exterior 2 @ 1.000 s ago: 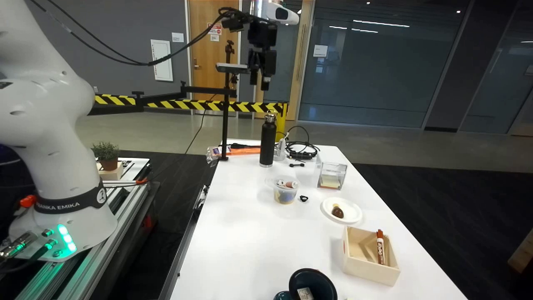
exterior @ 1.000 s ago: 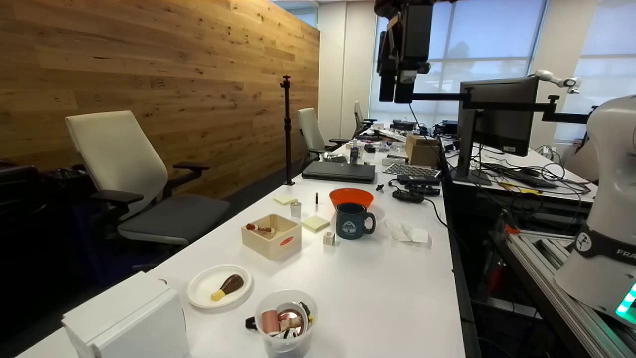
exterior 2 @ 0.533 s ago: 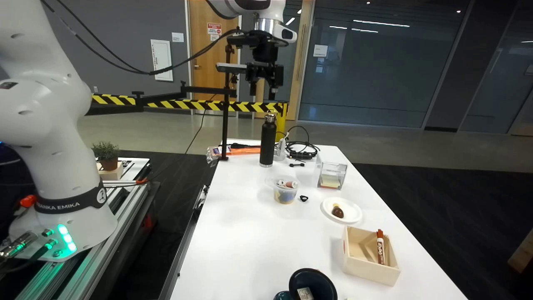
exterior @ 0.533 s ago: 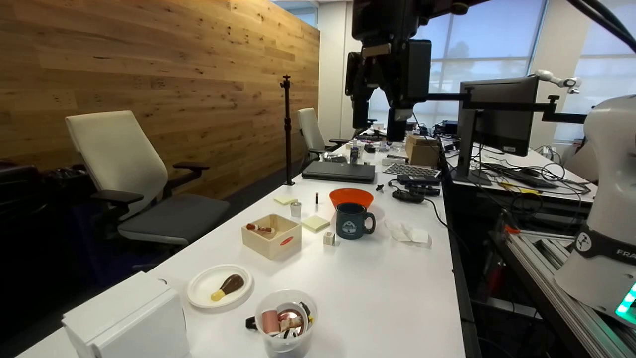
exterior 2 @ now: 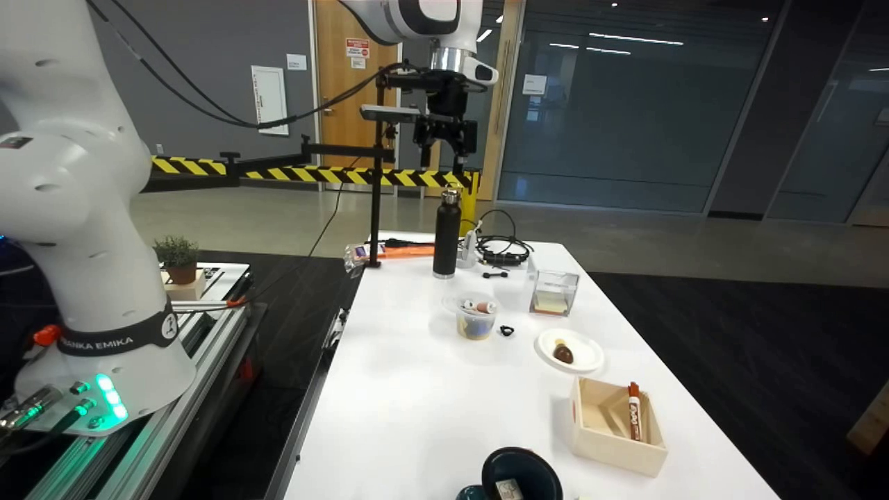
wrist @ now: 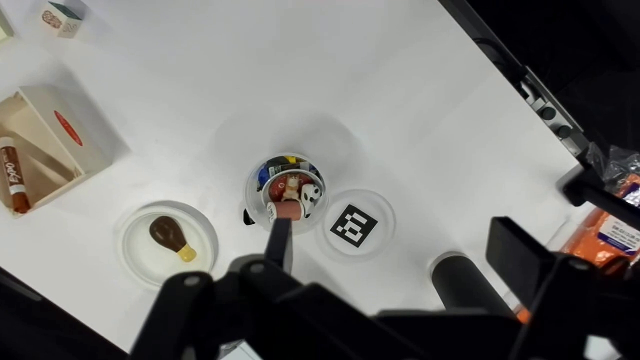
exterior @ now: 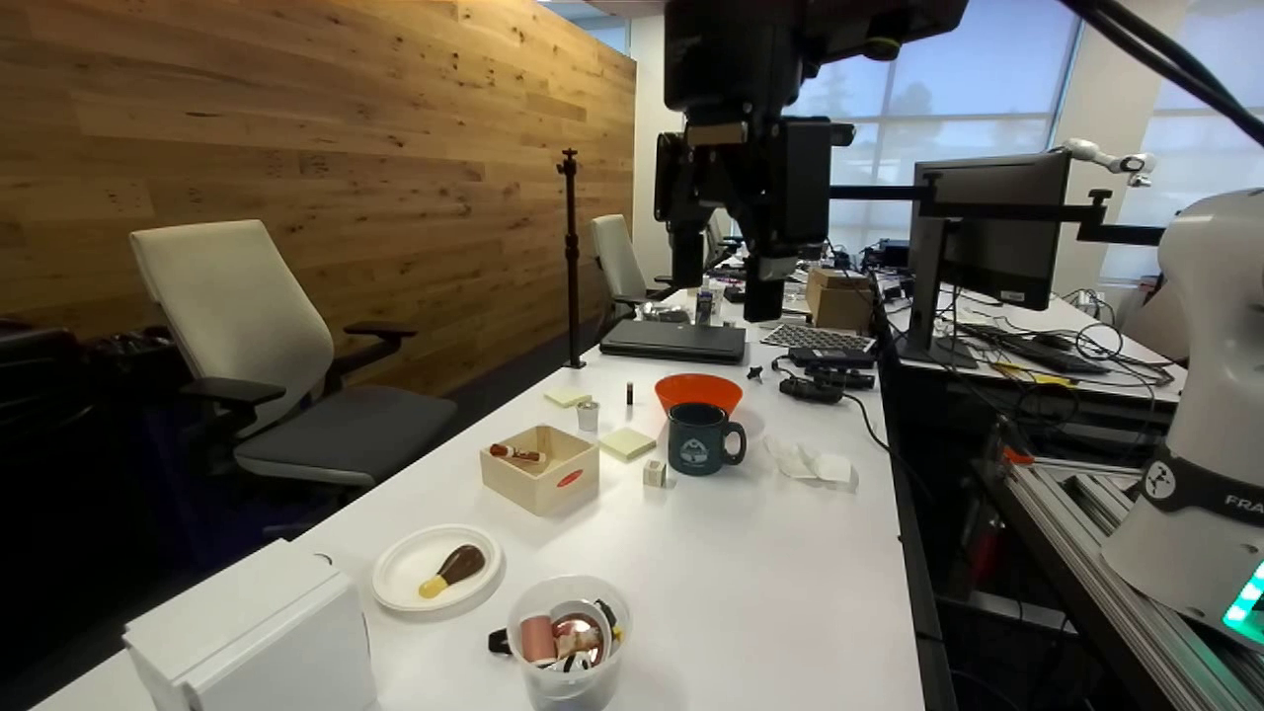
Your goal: Put the lid on the clear bowl.
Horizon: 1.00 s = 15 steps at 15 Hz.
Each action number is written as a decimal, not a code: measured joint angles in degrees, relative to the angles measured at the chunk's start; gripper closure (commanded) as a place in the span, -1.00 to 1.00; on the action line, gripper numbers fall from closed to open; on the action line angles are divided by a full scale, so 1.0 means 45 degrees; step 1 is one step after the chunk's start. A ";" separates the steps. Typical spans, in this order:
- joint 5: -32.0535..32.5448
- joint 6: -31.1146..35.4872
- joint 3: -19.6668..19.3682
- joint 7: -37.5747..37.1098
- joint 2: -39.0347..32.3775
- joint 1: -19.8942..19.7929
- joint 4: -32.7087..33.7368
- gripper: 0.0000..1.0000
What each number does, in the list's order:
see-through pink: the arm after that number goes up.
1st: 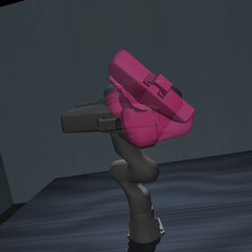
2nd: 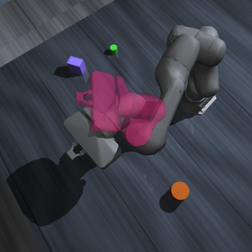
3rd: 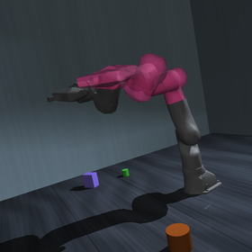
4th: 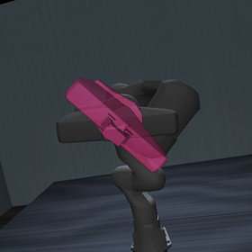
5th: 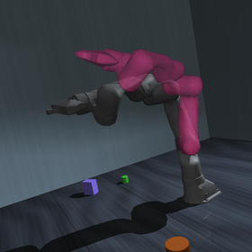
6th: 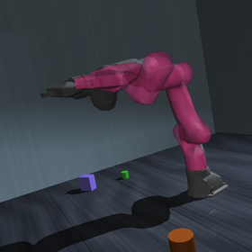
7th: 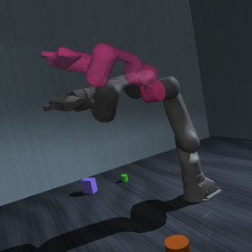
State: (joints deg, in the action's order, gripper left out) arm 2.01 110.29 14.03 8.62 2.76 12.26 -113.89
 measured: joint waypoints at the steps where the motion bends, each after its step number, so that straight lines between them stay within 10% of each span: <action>1: -0.0002 0.0297 0.0024 -0.0023 -0.0058 0.0024 0.0001 -1.00; 8: 0.0010 0.4329 0.0234 0.0403 -0.2437 0.0458 0.1037 -1.00; 15: 0.0037 0.4705 0.0200 0.2152 -0.5169 0.0467 0.3197 -1.00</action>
State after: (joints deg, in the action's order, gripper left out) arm 2.17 131.46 14.93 18.31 -20.50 14.36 -99.50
